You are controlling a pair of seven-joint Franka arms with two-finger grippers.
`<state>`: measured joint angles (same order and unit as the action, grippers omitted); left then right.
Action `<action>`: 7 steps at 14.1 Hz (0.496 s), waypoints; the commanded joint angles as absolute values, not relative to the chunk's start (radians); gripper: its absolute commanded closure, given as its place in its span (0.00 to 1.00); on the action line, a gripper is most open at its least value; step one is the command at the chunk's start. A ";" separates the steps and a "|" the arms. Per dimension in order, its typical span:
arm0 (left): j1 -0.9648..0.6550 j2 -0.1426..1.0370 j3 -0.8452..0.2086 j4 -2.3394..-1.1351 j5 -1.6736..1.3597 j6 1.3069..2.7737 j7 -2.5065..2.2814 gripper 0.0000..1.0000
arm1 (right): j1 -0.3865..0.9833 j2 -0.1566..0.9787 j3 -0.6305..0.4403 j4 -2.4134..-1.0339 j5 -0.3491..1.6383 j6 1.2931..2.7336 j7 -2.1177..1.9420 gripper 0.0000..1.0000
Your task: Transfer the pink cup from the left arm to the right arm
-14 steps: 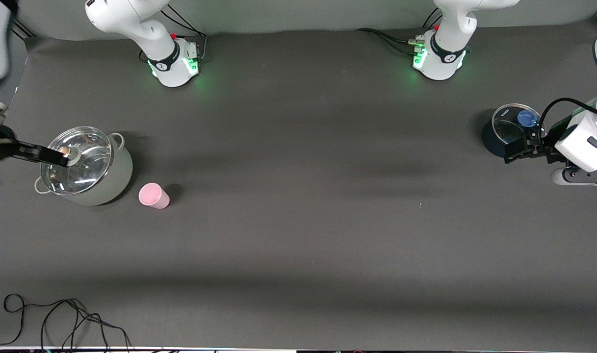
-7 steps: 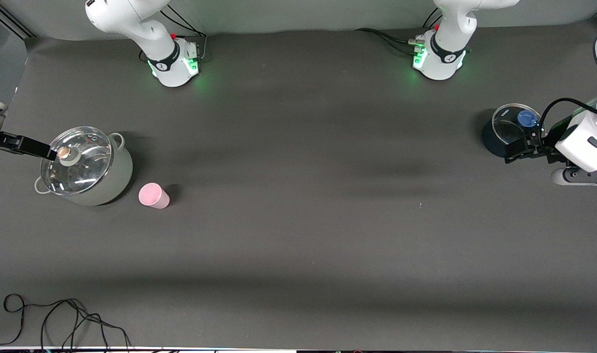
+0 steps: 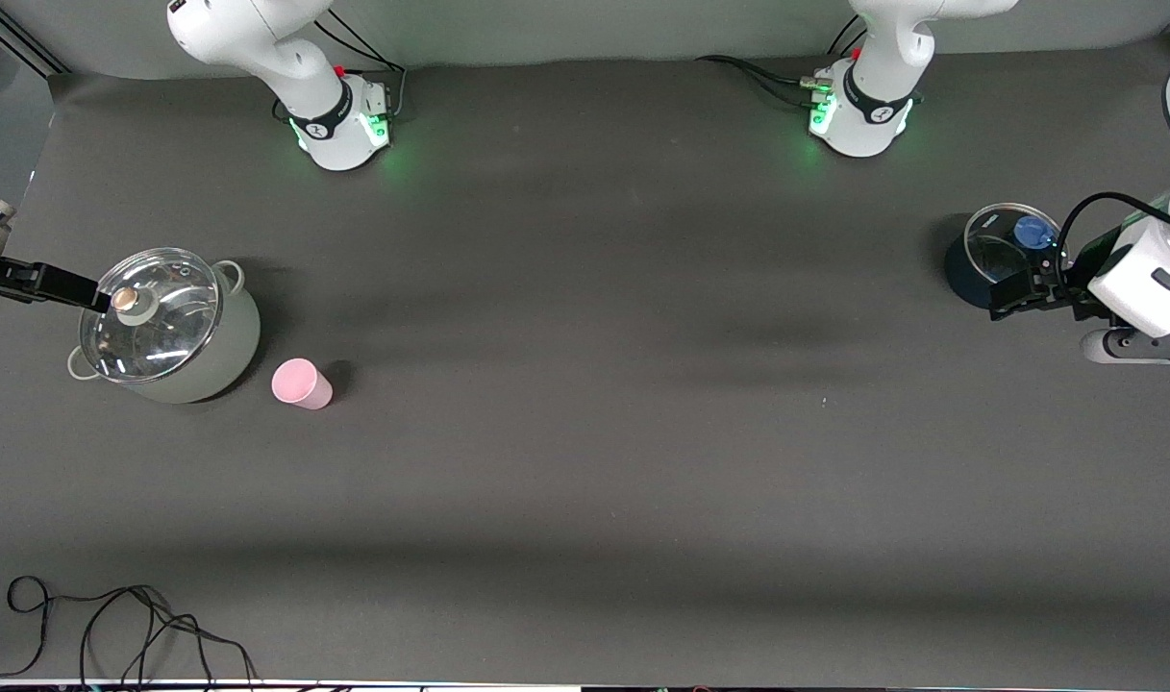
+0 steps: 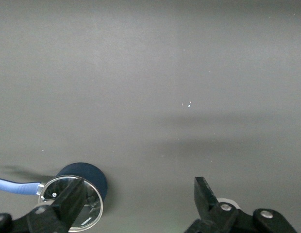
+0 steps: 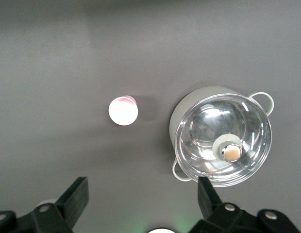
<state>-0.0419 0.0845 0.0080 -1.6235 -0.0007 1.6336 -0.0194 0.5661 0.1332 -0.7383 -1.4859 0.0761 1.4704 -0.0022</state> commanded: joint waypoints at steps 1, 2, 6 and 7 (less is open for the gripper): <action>-0.043 0.087 0.008 -1.606 0.020 1.618 -0.008 0.00 | 0.569 0.124 -0.732 -1.488 0.055 1.470 -0.029 0.01; -0.043 0.087 0.008 -1.606 0.020 1.620 -0.009 0.00 | 0.563 0.126 -0.721 -1.488 0.055 1.470 -0.029 0.01; -0.043 0.087 0.008 -1.606 0.020 1.620 -0.009 0.00 | 0.337 0.117 -0.473 -1.485 0.054 1.470 -0.018 0.01; -0.043 0.087 0.008 -1.606 0.020 1.618 -0.011 0.00 | 0.271 0.106 -0.415 -1.488 0.054 1.468 -0.018 0.01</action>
<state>-0.0420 0.0845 0.0079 -1.6235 0.0053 1.6336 -0.0189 0.3838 0.1328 -0.5242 -1.4860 0.0751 1.4710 -0.0079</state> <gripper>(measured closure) 0.000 0.004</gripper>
